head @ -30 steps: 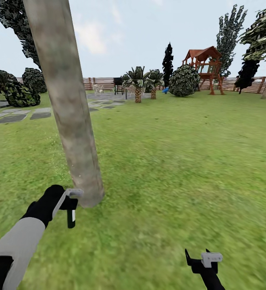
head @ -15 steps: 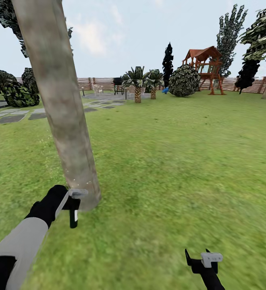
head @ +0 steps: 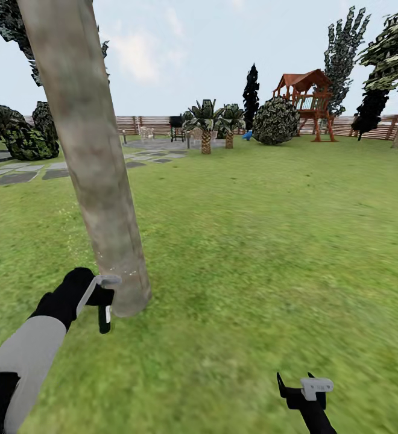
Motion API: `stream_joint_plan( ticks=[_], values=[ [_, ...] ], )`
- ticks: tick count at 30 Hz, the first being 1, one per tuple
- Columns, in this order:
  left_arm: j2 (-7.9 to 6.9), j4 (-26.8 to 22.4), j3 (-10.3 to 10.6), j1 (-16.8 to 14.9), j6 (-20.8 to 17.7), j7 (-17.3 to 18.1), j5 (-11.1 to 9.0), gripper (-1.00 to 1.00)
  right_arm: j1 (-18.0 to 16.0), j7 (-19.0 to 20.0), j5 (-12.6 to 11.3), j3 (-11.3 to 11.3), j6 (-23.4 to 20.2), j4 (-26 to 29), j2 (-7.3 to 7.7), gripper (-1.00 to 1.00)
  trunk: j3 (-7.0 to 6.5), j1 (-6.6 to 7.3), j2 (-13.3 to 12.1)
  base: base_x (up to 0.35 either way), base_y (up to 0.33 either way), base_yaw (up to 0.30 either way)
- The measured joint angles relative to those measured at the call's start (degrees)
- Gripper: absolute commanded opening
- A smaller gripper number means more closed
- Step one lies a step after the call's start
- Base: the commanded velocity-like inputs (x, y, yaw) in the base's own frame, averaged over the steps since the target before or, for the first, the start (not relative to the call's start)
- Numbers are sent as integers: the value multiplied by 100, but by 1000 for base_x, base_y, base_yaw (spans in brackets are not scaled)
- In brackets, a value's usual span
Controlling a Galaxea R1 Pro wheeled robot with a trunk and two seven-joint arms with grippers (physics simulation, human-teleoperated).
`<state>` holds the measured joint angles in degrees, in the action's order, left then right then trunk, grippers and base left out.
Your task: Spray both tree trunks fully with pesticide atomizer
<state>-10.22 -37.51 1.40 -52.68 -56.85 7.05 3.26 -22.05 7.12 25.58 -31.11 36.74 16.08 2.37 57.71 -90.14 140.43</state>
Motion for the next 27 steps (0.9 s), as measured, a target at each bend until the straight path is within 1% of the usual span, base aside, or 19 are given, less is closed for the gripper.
stream_joint_plan(
  ticks=[3, 4, 5, 7, 8, 10, 11, 14, 15, 18, 19, 20, 22, 24, 26, 27],
  values=[
    [-253, -1, -13, -6, -14, 18, -24, -100, -1, 0, 0, 0, 0, 0, 0, 100, 0, 0, 0, 0, 0, 0],
    [-329, -4, -15, -12, -17, 122, -47, -100, -1, 0, 0, 0, 0, 0, 0, 100, 0, 0, 0, 0, 0, 0],
    [-338, -32, -12, -11, -20, 186, -94, -100, -1, 0, 0, 0, 0, 0, 0, 100, 0, 0, 0, 0, 0, 0],
    [-302, -220, 6, 7, -26, 242, -108, -100, -1, 0, 0, 0, 0, 0, 0, 100, 0, 0, 0, 0, 0, 0],
    [-256, -407, 16, 19, -34, 258, -130, -100, -1, 0, 0, 0, 0, 0, 0, 100, 0, 0, 0, -72, -17, 0],
    [-111, -660, 30, 14, -70, 267, -133, -100, -1, 0, 0, 0, 0, 0, 0, 100, 0, 0, 0, -210, -85, 0],
    [-76, -690, 32, 9, -74, 267, -107, -100, -1, 0, 0, 0, 0, 0, 0, 100, 0, 0, 0, -148, -66, 0],
    [50, -752, 41, -10, -82, 268, -114, -100, 0, 0, 0, 0, 0, 0, 0, 100, 0, 0, 0, -47, -21, 0],
    [52, -790, 39, -12, -80, 266, -84, -100, -1, 0, 0, 0, 0, 0, 0, 100, 0, 0, 0, -8, -4, 0],
    [-13, -913, 14, -19, -83, 264, -46, -100, -1, 0, 0, 0, 0, 0, 0, 100, 0, 0, 0, -2, -1, 0],
    [-104, -934, -5, -94, -84, 264, -7, -100, -1, 0, 0, 0, 0, -1, 0, 100, -1, 0, 0, 0, 0, 0],
    [-162, -938, -10, -120, -86, 265, -16, -100, -1, 0, 0, 0, 0, -1, 0, 100, 0, 0, 0, 0, 0, 0],
    [-188, -940, -11, -137, -89, 266, -69, -100, -1, 0, 0, 0, 0, -1, 0, 100, 0, 0, 0, 0, 0, 0],
    [-112, -947, 2, -154, -92, 268, -124, -100, -1, 0, 0, 0, 0, 0, 0, 100, 0, 0, 0, 0, 0, 0],
    [72, -950, 14, -245, -116, 269, -146, -100, -1, 0, 0, 0, 0, -2, 0, 100, 0, 0, 0, 0, 0, 0],
    [111, -950, 16, -276, -118, 267, -108, -100, -1, 0, 0, 0, 0, -1, 0, 100, 0, 0, 0, 0, 0, 0]
  ],
)
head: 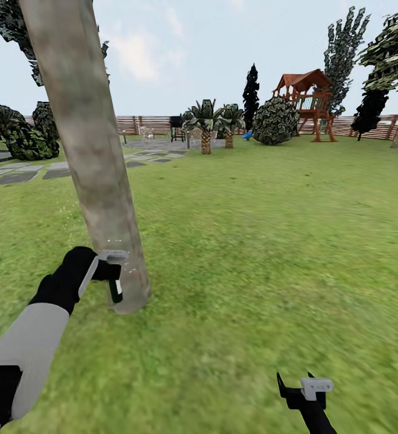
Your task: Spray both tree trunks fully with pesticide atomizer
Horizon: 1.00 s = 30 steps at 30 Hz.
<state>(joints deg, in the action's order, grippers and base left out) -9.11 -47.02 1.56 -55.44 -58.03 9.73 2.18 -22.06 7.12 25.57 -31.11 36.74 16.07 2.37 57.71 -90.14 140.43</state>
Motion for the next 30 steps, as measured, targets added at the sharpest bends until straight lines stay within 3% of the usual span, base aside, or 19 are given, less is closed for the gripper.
stream_joint_plan(
  ticks=[3, 11, 17, 21, 23, 25, 30],
  values=[
    [42, 0, -11, -89, -5, -2, 30, -100, 0, 0, 0, 0, 0, -4, 0, 100, 0, 0, 0, 0, 0, 0],
    [-156, 1, -35, -100, -15, -1, 31, -100, 0, 0, 0, 0, 0, -6, 0, 100, 0, 0, 0, -16, 0, 0],
    [-60, -81, -7, -148, -6, -9, 49, -100, 0, 0, 0, 0, 0, -7, 0, 100, 0, 0, 0, -120, 0, 0],
    [-173, -209, -27, -182, -5, -10, 87, -100, 0, 0, 0, 0, 0, -8, 0, 100, 0, 0, 0, -4, 0, 0],
    [-337, -232, -32, -205, -3, -11, 125, -100, 0, 0, 0, 0, 0, -8, 0, 100, 0, 0, 0, 0, 0, 0],
    [-363, -241, -30, -236, -9, -10, 70, -100, 1, 0, 0, 0, 0, -8, 0, 100, 0, 0, 0, 0, 0, 0],
    [-190, -255, 8, -395, -45, -9, 27, -100, 1, 0, 0, 0, 0, -8, 0, 100, 0, 0, 0, 0, 0, 0]
  ],
)
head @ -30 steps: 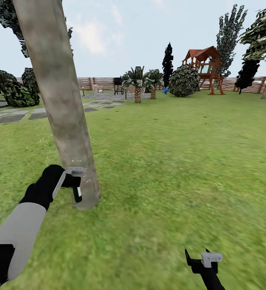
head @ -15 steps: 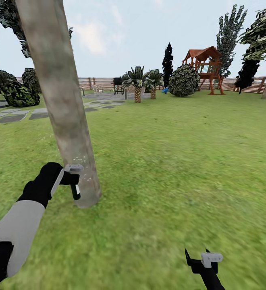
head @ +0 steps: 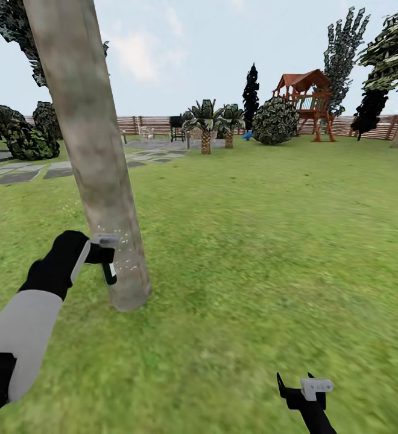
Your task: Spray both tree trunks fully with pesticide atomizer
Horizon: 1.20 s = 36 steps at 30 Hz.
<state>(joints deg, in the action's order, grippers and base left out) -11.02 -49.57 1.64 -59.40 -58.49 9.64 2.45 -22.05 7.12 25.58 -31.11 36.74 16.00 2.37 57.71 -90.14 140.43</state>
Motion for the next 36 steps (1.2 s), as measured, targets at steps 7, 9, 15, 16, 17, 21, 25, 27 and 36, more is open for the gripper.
stream_joint_plan(
  ticks=[7, 9, 15, 16, 17, 21, 25, 27, 36],
  values=[
    [-105, 1, -14, -277, -26, -6, 98, -100, 1, 0, 4, 0, 0, 0, 0, 100, 0, 0, 0, 0, 0, 0],
    [-259, 0, -28, -289, -28, -3, 95, -100, 0, 0, 3, 0, 0, 0, 0, 100, 0, 0, 0, 0, 0, 0],
    [-174, -56, 2, -291, -42, 1, -53, -100, 2, 0, 5, 0, 0, 0, 0, 100, 0, 0, 0, 0, 0, 0],
    [-91, -137, 6, -284, -42, 1, -53, -100, 1, 0, 5, 0, 0, 0, 0, 100, 0, 0, 0, 0, 0, 0],
    [30, -320, 15, -270, -44, 2, -59, -100, 0, 0, 6, 0, 0, 0, 0, 100, 0, 0, 0, 0, 0, 0],
    [-70, -556, -23, -282, -44, -2, 65, -100, -1, 0, 7, 0, 0, 0, 0, 100, 0, 0, 0, 0, 0, 0],
    [-453, -536, -45, -281, -51, -1, 31, -100, 0, 0, 7, 0, 0, 0, 0, 100, 0, 0, 0, 0, 0, 0],
    [-506, -503, -44, -224, -51, -1, 14, -100, -1, 0, 7, 0, 0, 0, 0, 100, 0, 0, 0, 0, 0, 0],
    [-430, -471, 11, 526, -38, 12, -17, -100, -1, 0, 7, 0, 0, 0, 0, 100, 1, -1, 0, 0, 0, 0]
  ],
)
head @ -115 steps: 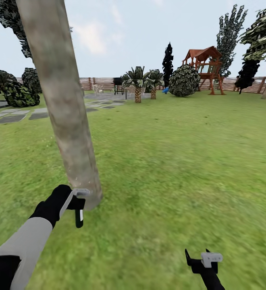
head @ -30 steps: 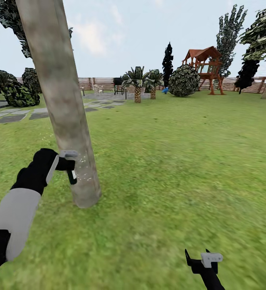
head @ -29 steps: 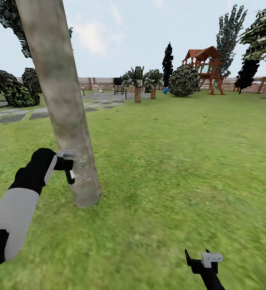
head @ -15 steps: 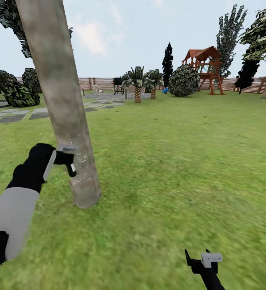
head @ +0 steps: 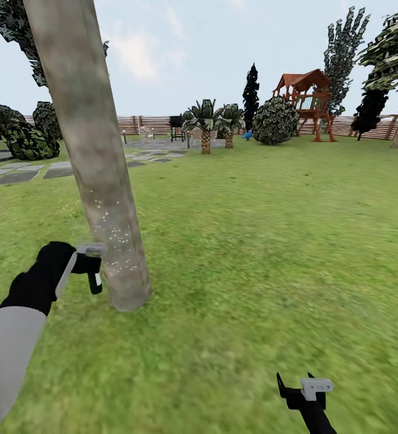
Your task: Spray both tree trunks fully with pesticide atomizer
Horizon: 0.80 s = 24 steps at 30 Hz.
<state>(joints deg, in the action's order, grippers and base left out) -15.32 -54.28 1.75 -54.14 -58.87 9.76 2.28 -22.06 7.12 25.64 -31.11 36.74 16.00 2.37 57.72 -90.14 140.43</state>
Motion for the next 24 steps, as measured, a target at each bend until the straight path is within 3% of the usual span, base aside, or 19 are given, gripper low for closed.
stream_joint_plan(
  ticks=[2, 5, 6, 10, 11, 13, 14, 15, 16, 17, 19, 21, 24],
  values=[
    [31, 21, -8, 271, 44, 2, 5, -100, 0, 0, 2, 0, 0, 0, 0, 100, 0, 0, 0, 0, 0, 0],
    [71, 201, -14, 400, 81, -21, 0, -100, 0, 0, -1, 0, 0, 0, 0, 100, 0, 0, 0, 0, 0, 0],
    [168, 444, -25, 457, 141, -47, -15, -100, 0, 0, -1, 0, 0, 0, 0, 100, 1, -1, 0, 0, 0, 0],
    [415, 1228, -60, 500, 967, -159, 10, -100, 0, 0, -4, 0, 0, 0, 0, 100, 0, 0, 0, 0, 0, 0],
    [505, 1555, -66, 503, 1292, -334, 23, -100, 0, 0, 0, 0, 0, 0, 0, 100, 0, 0, 0, 0, 0, 0],
    [557, 1877, -71, 501, 1579, -694, 39, -100, 1, 0, 0, 0, 0, 0, 0, 100, 0, 0, 0, 0, 0, 0],
    [578, 1984, -94, 503, 1647, -860, -30, -100, 2, 0, 1, 0, 0, 0, 0, 100, 0, 0, 0, 0, 0, 0],
    [618, 2189, -164, 513, 1713, -959, -228, -100, 1, 0, -2, 0, 0, 0, 0, 100, 0, 0, 0, 0, 0, 0],
    [649, 2558, -318, 525, 2057, -1043, -542, -100, 0, 0, -4, 0, 0, 0, 0, 100, 1, 0, 0, 0, 0, 0],
    [653, 2807, -388, 526, 2398, -1115, -623, -100, 0, 0, -5, 0, 0, 0, 0, 100, 0, 0, 0, 0, 0, 0],
    [659, 3346, -444, 529, 2995, -1398, -721, -100, 0, 0, -6, 0, 0, 0, 0, 100, 0, 0, 0, 0, 0, 0],
    [689, 3753, -458, 533, 3313, -1592, -782, -100, 0, 0, -3, 1, 0, 0, -8, 100, 0, 0, 0, 0, 0, 0],
    [737, 3931, -449, 536, 3414, -1643, -793, -100, 0, 0, -7, 0, 0, 0, -16, 100, 0, 0, 0, 44, -140, 0]
  ],
)
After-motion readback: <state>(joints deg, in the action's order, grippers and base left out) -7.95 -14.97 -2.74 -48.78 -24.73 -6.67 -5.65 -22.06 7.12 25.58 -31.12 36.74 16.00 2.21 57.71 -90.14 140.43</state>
